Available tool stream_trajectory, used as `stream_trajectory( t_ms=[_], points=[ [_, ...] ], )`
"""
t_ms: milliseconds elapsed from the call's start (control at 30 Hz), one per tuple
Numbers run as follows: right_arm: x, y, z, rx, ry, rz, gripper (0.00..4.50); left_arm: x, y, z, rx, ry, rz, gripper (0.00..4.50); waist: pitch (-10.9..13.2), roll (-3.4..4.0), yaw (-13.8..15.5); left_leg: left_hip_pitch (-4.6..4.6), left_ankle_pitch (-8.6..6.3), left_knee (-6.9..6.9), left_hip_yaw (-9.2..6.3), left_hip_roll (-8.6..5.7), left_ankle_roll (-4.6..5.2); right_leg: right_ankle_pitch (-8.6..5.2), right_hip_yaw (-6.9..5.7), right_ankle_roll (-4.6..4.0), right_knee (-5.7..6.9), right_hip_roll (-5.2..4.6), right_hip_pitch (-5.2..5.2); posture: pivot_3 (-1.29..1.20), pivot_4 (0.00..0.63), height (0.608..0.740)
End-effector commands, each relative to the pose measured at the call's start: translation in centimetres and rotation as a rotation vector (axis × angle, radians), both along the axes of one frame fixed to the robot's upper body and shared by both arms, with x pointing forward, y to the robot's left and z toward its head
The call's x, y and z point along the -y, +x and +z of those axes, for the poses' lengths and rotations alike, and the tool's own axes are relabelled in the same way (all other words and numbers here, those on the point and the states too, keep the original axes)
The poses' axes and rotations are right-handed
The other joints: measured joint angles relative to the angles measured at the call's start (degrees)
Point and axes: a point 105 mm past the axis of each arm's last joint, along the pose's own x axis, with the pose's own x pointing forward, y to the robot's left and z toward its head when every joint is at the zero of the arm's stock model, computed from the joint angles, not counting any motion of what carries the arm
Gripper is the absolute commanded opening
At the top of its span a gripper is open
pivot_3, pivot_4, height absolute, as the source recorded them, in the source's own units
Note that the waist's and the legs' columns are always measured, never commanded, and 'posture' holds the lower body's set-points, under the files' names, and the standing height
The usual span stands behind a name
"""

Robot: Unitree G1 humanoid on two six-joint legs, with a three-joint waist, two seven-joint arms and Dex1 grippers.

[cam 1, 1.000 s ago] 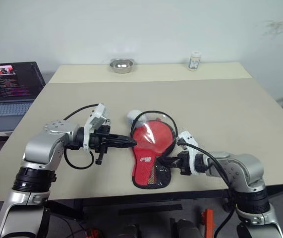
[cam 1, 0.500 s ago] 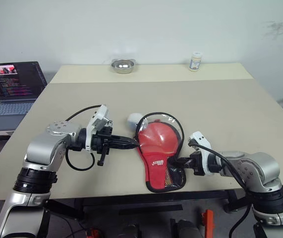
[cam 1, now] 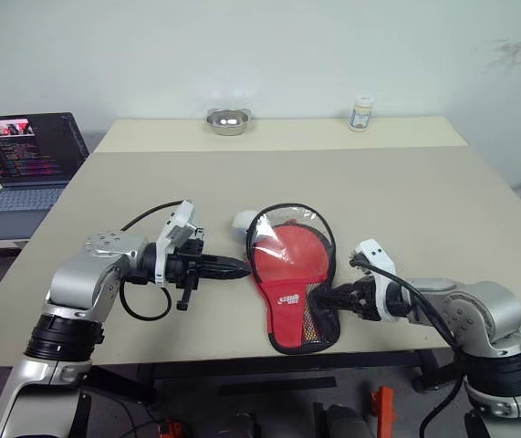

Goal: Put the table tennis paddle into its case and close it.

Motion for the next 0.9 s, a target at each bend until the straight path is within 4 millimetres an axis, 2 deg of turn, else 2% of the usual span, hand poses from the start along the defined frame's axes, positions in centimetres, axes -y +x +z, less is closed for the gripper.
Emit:
stream_trajectory(
  t_ms=[33,100,133,167,233,300,433,533,667,767,900],
  points=[
    [0.7,-0.6,1.1,0.073,-0.051,0.005,3.68,-0.2,0.0,0.5,0.036,-0.013,0.003,0.00,0.0,0.00,0.0,0.00,0.00,0.00,0.00,0.00,0.00,0.00,0.00,0.00,-0.01,0.00,0.01,0.00,0.150,0.740],
    [0.9,-0.9,1.3,0.087,-0.068,0.019,4.39,-0.2,0.0,0.5,0.038,-0.016,0.005,0.00,0.0,0.00,0.0,0.00,0.00,0.00,0.01,0.00,0.00,0.00,0.00,0.00,0.00,0.00,0.01,0.00,0.150,0.740],
    [0.9,-1.5,2.2,0.109,-0.059,0.059,4.46,-0.1,0.0,0.4,0.038,-0.021,0.011,0.00,0.0,0.00,0.0,0.01,0.00,0.00,0.01,0.00,0.00,0.00,0.00,0.00,0.00,0.00,0.01,0.00,0.150,0.740],
    [1.0,-1.9,2.9,0.124,-0.052,0.089,4.46,-0.1,0.1,0.4,0.038,-0.024,0.015,0.00,0.0,0.02,0.0,0.01,0.00,0.00,0.01,0.00,0.00,0.00,0.00,0.00,0.00,0.00,0.02,0.00,0.150,0.740],
    [0.2,-2.3,5.6,0.199,0.019,0.171,4.46,-0.1,0.2,0.4,0.037,-0.029,0.028,0.00,0.0,0.01,0.0,0.02,-0.01,0.00,0.00,0.02,0.01,-0.01,-0.03,0.01,-0.03,0.01,0.06,0.00,0.150,0.740],
    [-0.6,-1.8,7.6,0.269,0.086,0.206,4.46,-0.1,0.5,0.5,0.042,-0.033,0.043,0.00,0.0,0.01,-0.1,0.04,-0.01,0.01,0.01,0.02,0.02,0.00,-0.01,0.01,-0.02,0.01,0.08,0.00,0.150,0.740],
    [-3.6,-0.6,9.3,0.357,0.215,0.259,4.46,-0.5,2.2,1.3,0.039,-0.069,0.135,0.00,0.0,-0.01,0.0,0.20,-0.01,-0.02,-0.03,0.04,0.02,-0.01,-0.06,0.01,0.00,0.03,0.20,0.00,0.150,0.740],
    [-5.1,0.9,8.6,0.363,0.241,0.235,4.46,-1.3,3.2,1.7,0.035,-0.078,0.203,0.00,0.0,-0.01,0.0,0.19,0.00,0.01,-0.01,0.02,0.01,0.00,-0.04,0.01,0.04,0.02,0.19,0.00,0.150,0.740],
    [-6.2,3.0,5.7,0.381,0.167,0.204,4.46,-2.7,3.7,1.4,0.036,-0.058,0.252,0.00,0.0,0.00,0.0,0.17,0.01,-0.01,0.02,-0.01,-0.01,0.00,0.00,0.01,0.00,0.00,0.11,0.00,0.150,0.740],
    [-7.2,4.8,3.0,0.377,0.109,0.152,4.46,-4.4,4.7,0.8,0.060,-0.025,0.330,0.00,0.0,-0.03,-0.3,0.05,0.11,-0.01,0.02,0.00,-0.19,0.00,0.00,0.00,-0.01,0.01,-0.02,0.00,0.150,0.740],
    [-7.6,4.3,0.8,0.367,0.056,0.190,4.46,-5.3,6.9,0.0,0.142,0.014,0.420,0.00,0.0,-0.01,-0.1,0.15,0.10,-0.10,0.03,0.00,-0.16,0.00,0.02,-0.01,0.03,0.03,0.02,0.00,0.150,0.740]
  ],
)
